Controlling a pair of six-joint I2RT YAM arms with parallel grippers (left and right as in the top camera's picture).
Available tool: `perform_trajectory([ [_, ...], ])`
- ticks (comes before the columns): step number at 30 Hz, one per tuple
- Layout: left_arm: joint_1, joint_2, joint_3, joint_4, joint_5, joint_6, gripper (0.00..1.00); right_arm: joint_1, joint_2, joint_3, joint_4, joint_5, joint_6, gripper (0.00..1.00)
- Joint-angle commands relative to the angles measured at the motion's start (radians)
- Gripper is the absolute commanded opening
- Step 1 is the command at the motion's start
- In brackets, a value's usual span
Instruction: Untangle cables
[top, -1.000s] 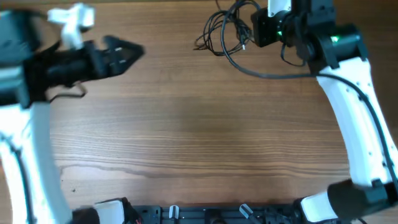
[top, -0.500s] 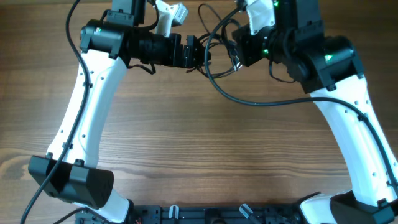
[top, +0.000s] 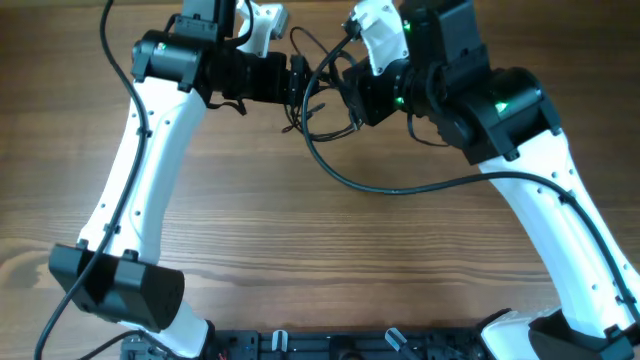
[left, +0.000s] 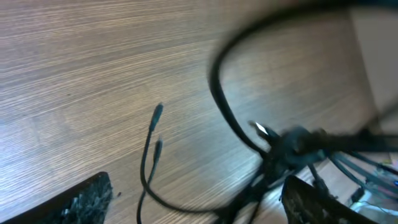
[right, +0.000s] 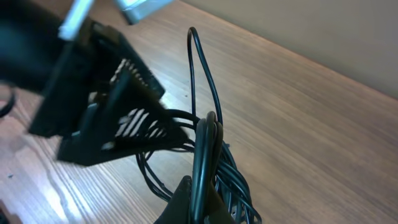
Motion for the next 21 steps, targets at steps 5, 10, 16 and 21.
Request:
perform_trajectory([
  [5, -0.003, 0.047, 0.007, -0.002, -0.082, 0.018, 0.04, 0.011, -0.101, 0.004, -0.024, -0.017, 0.015, 0.04],
  [10, 0.021, 0.019, 0.007, -0.037, -0.088, -0.035, 0.04, 0.011, -0.132, 0.003, -0.045, -0.018, 0.008, 0.04],
  [16, 0.033, 0.006, 0.008, -0.035, -0.106, -0.039, 0.46, 0.011, -0.128, 0.003, -0.023, 0.047, -0.001, 0.04],
  [21, 0.088, -0.052, 0.008, -0.066, -0.089, -0.116, 0.51, 0.011, -0.120, 0.003, -0.010, 0.150, 0.000, 0.04],
])
